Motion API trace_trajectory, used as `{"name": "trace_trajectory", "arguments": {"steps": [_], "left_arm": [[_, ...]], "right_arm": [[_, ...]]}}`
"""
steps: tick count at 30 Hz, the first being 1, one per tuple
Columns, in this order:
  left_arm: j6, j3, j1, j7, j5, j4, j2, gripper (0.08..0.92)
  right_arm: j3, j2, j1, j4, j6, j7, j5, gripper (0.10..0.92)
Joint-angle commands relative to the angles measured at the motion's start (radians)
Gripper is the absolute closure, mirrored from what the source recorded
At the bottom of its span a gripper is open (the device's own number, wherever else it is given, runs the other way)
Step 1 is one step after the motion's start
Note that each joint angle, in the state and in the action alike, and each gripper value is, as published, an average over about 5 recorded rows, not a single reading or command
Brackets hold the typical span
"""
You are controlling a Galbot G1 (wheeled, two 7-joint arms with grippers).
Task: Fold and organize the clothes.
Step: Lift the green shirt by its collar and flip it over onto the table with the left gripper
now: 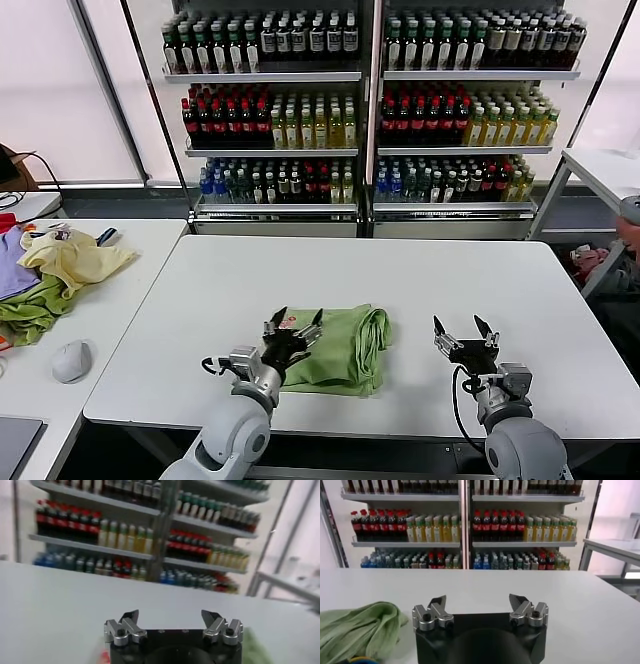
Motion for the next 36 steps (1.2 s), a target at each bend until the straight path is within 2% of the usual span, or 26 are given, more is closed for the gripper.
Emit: {"name": "trace_trajectory", "arguments": {"steps": [1, 7, 10, 19, 27, 33, 36], "left_arm": [[0.051, -0.055, 0.041, -0.114, 0.175, 0.102, 0.014, 0.177], [0.121, -0.026, 0.055, -0.132, 0.171, 0.096, -0.001, 0.177], [0.134, -0.017, 0.065, -0.133, 0.168, 0.083, -0.002, 0.208], [0.135, -0.01, 0.08, -0.109, 0.111, 0.061, 0.005, 0.458], [0.094, -0.093, 0.065, -0.081, -0.138, 0.016, 0.035, 0.692], [0.083, -0.271, 0.062, -0.064, -0.273, -0.06, 0.122, 0.853], [0.089, -0.388, 0.067, -0.059, -0.35, -0.095, 0.199, 0.884]], "right_arm": [[0.0, 0.003, 0.001, 0.0, 0.0, 0.001, -0.002, 0.203], [0.008, 0.005, -0.012, 0.015, 0.0, 0.001, -0.003, 0.203], [0.012, 0.003, -0.016, 0.022, 0.0, 0.001, -0.002, 0.203], [0.006, 0.004, -0.01, 0.027, -0.001, 0.004, -0.002, 0.203], [0.003, 0.006, -0.006, 0.032, 0.0, 0.008, -0.002, 0.203], [-0.007, 0.012, 0.006, 0.029, 0.007, 0.005, -0.002, 0.203], [-0.013, 0.015, 0.014, 0.026, 0.013, 0.004, -0.001, 0.203]]}}
